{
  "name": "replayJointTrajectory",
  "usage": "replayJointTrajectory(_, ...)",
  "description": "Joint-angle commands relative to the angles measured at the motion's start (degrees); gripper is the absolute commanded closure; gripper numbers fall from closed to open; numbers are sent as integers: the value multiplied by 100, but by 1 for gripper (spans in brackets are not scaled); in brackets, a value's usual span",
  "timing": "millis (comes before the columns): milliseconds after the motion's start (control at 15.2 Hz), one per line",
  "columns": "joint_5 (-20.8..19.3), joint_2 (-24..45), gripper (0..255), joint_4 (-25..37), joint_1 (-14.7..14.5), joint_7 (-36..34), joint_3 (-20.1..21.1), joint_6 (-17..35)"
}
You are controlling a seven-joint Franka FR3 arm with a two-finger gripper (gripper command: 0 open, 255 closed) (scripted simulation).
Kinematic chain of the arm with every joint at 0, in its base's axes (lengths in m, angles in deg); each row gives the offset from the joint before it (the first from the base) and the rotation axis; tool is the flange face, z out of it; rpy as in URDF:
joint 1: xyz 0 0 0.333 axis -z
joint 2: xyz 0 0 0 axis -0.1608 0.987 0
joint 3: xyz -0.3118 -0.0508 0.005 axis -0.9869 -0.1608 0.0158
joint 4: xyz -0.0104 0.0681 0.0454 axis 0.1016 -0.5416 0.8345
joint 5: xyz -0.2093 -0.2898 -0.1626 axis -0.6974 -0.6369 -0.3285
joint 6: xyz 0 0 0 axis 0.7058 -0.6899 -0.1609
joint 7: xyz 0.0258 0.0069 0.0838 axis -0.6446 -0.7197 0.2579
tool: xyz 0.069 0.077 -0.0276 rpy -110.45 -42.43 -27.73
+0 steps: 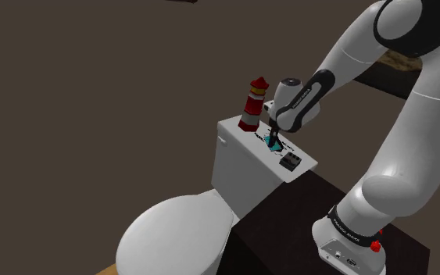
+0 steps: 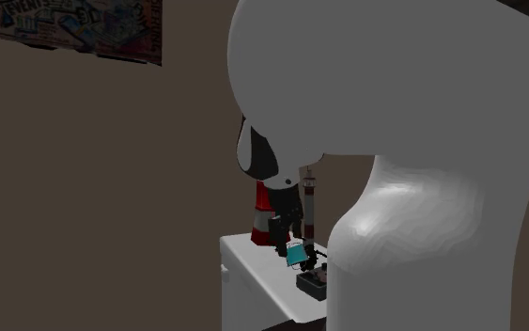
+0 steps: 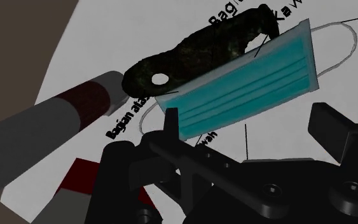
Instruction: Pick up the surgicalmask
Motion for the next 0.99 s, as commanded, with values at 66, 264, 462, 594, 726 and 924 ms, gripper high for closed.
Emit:
replayJointTrajectory(66,8,44,255,9,8,4,3,38)
replayJointTrajectory(264,5,41,255,6,7,3,2,39)
replayJointTrajectory(462,6,42,255,7,8,4,2,38)
replayJointTrajectory(594,-2,41,255,3,-1,-11,0,40)
replayJointTrajectory(726,-2,-150,255,-15,-8,22,-3,-132)
replayJointTrajectory(924,0,-430,255,-30,-17,71,-4,-394)
